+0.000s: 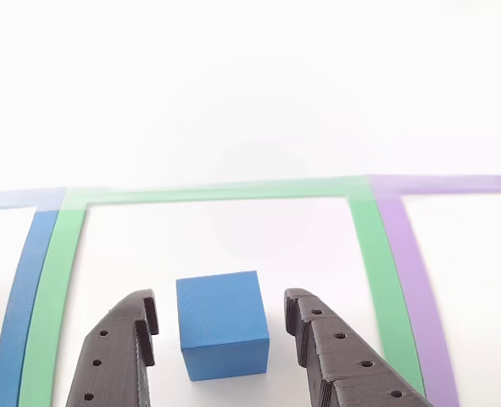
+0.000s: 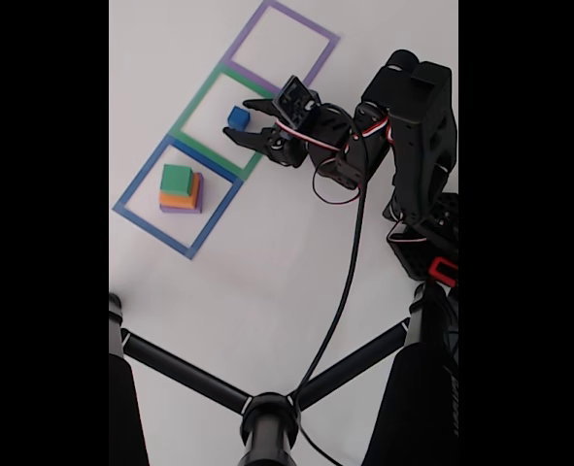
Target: Tower of hanoi
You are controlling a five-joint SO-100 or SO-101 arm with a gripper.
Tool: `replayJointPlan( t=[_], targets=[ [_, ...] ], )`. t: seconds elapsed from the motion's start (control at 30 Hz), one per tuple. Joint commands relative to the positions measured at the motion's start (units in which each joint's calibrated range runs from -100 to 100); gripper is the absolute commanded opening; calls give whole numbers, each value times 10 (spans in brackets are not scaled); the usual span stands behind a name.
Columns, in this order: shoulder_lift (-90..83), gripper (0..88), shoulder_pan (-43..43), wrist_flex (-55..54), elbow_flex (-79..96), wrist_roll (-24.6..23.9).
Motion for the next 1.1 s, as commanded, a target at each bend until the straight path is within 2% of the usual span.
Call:
replayJointPlan(
  t=[0.0, 0.8, 0.9, 1.07],
  targets=[
    [-2, 124, -4, -11, 1, 0],
    [-35, 39, -10, 14, -3, 0],
    [-73, 37, -17, 49, -4, 0],
    [-184, 32, -33, 174, -15, 0]
  ],
)
